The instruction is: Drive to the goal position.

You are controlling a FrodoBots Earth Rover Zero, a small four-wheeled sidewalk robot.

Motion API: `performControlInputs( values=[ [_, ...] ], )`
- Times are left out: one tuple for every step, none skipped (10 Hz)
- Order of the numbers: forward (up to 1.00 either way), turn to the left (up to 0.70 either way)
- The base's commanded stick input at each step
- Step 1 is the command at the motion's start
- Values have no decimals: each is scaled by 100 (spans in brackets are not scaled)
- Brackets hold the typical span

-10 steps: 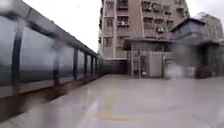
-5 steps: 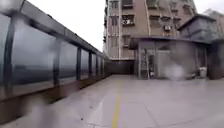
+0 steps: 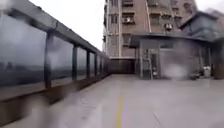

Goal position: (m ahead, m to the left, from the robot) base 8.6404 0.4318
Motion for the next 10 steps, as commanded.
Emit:
performControlInputs(
  values=[
    [70, 0],
    [70, 0],
    [70, 0],
    [70, 0],
    [70, 0],
    [70, 0],
    [70, 0],
    [70, 0],
    [70, 0],
    [70, 0]
  ],
)
